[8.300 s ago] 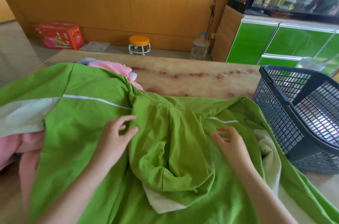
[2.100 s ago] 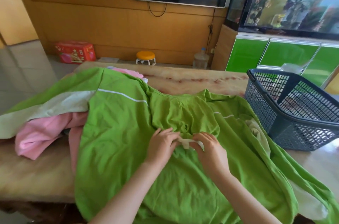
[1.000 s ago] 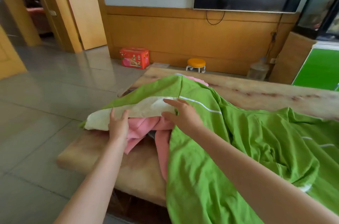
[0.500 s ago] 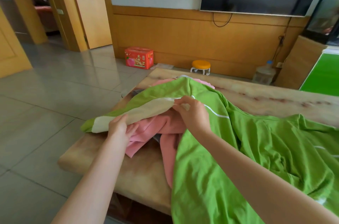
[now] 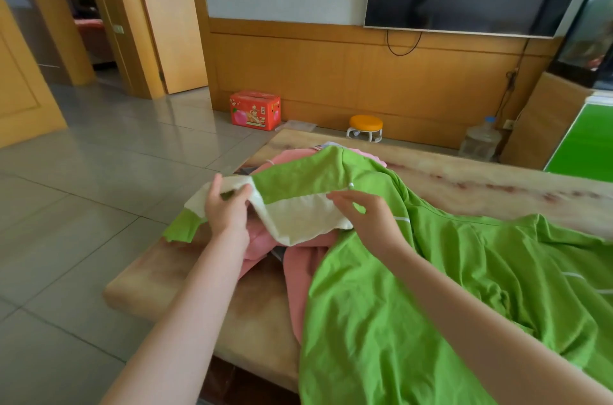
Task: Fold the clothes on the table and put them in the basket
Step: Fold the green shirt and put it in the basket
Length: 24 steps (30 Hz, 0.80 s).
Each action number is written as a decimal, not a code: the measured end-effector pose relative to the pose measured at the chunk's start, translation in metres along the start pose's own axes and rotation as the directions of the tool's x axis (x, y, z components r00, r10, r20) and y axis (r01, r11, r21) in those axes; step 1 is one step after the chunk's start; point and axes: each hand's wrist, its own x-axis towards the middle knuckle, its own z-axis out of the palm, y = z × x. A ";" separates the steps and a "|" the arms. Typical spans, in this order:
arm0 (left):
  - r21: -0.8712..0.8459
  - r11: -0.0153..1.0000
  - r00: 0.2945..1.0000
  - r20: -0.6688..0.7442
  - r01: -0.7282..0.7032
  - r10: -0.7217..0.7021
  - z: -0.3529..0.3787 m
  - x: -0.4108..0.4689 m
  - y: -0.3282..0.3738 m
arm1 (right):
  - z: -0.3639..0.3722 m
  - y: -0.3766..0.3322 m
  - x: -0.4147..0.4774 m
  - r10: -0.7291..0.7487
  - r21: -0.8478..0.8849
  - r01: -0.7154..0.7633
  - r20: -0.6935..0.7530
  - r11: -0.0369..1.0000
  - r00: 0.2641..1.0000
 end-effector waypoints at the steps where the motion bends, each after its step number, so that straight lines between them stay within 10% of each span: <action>1: 0.031 0.999 0.997 0.071 0.005 -0.008 0.005 -0.008 -0.002 | -0.002 -0.008 0.004 -0.014 0.016 0.014 -0.003 1.000 1.000; 8: 0.303 0.943 0.846 0.531 -0.139 -0.046 0.041 -0.072 -0.027 | 0.006 -0.052 0.040 -0.047 -0.036 0.053 0.147 0.998 0.988; 21: 0.563 0.563 0.633 0.769 -0.605 -0.089 0.034 -0.093 -0.061 | 0.035 -0.026 0.066 0.149 -0.487 0.007 0.282 0.873 0.948; 24: 0.508 0.543 0.576 0.816 -0.669 -0.054 0.035 -0.094 -0.061 | 0.033 -0.017 0.063 0.124 -0.517 -0.048 0.113 0.855 0.986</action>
